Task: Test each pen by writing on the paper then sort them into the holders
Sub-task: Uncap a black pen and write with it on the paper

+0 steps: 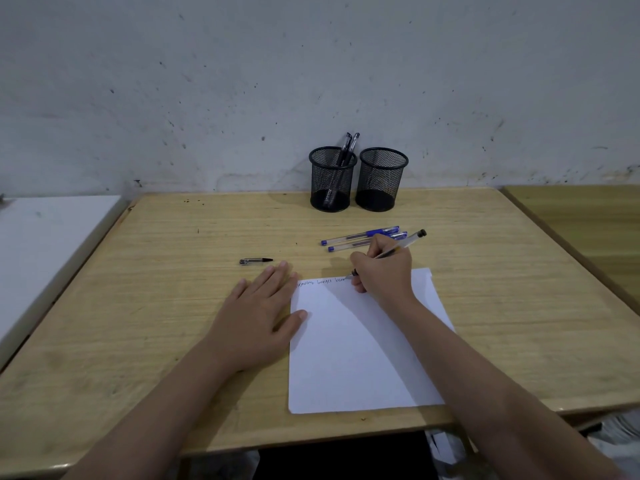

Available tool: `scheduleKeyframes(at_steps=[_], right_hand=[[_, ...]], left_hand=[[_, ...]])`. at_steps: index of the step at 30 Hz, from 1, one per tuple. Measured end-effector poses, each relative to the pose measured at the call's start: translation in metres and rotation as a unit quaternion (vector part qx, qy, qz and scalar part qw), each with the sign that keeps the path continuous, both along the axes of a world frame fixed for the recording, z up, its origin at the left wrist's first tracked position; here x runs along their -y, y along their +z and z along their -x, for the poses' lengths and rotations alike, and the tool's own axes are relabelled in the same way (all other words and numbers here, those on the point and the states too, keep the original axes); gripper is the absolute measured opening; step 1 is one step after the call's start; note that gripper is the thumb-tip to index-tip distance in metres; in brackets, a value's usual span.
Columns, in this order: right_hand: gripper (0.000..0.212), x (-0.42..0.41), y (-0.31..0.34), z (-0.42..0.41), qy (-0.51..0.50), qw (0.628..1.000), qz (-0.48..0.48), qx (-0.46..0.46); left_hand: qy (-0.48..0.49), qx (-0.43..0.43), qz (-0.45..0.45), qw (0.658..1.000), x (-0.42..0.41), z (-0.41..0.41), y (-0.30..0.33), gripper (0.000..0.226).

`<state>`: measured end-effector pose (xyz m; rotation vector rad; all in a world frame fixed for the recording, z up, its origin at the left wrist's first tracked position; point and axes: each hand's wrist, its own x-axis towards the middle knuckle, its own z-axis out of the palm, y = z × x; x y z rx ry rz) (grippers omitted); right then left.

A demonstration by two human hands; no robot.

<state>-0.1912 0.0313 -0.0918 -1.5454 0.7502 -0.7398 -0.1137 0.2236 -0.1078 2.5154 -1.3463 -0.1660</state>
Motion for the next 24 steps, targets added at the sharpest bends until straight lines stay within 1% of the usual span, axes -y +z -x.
scheduleKeyframes(at_steps=[5, 10, 20, 24], right_hand=[[0.04, 0.0023, -0.001, 0.0007, -0.011, 1.0, -0.002, -0.002], [0.037, 0.0013, -0.0012, 0.0012, -0.014, 1.0, 0.007, 0.011], [0.041, 0.0028, -0.001, 0.0017, -0.036, 0.999, 0.007, 0.007], [0.04, 0.0019, -0.0007, 0.002, -0.038, 0.999, 0.008, 0.008]], left_hand=[[0.0, -0.001, -0.004, 1.0, -0.0001, 0.0004, 0.0007, 0.08], [0.0, 0.003, -0.006, 1.0, -0.0001, -0.0006, -0.0005, 0.08], [-0.002, -0.003, -0.003, 1.0, -0.0001, -0.0009, -0.0003, 0.08], [-0.009, -0.006, 0.018, 1.0, -0.0001, -0.0016, 0.0001, 0.078]])
